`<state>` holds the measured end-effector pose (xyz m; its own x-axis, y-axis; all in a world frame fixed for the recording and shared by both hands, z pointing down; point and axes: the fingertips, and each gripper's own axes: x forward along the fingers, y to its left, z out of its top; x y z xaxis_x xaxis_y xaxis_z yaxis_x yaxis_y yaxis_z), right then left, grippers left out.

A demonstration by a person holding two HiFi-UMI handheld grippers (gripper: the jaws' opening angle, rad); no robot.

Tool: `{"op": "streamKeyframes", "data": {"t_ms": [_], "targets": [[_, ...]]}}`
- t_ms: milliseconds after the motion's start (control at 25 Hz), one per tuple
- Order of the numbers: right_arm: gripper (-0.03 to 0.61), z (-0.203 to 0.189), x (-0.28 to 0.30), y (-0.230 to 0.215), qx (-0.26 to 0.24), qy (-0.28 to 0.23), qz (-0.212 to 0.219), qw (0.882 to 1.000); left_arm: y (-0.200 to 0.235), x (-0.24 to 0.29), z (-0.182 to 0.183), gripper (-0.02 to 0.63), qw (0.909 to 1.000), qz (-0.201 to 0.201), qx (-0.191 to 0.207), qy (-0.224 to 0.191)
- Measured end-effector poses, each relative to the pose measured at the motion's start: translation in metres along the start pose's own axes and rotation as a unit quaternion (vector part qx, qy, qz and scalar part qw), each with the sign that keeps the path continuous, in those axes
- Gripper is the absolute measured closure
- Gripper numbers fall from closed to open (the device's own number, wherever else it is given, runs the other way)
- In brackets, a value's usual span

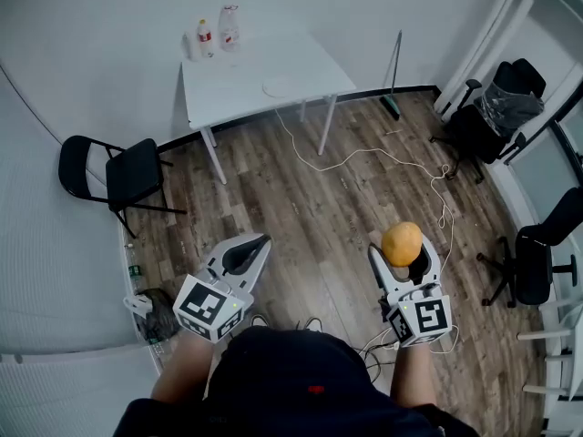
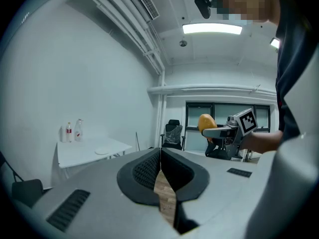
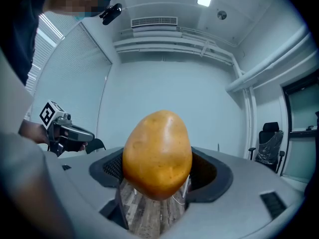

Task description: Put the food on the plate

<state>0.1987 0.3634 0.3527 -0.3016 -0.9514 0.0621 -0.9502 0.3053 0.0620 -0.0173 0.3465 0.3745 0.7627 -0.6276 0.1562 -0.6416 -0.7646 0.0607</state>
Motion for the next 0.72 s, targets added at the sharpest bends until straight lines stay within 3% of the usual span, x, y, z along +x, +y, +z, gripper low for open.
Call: {"op": "streamKeyframes", "data": {"t_ms": [200,720], "targets": [[0.207,-0.002,0.011,0.015,0.008,0.006,-0.003,1.000,0.016,-0.013,-0.005,0.591,1.0000,-0.001,-0.004,0.004],[0.207,-0.012,0.064,0.105,0.032,0.012,0.021,0.999,0.103,-0.073,-0.043,0.591,0.9996,0.014,-0.023,0.011]]}}
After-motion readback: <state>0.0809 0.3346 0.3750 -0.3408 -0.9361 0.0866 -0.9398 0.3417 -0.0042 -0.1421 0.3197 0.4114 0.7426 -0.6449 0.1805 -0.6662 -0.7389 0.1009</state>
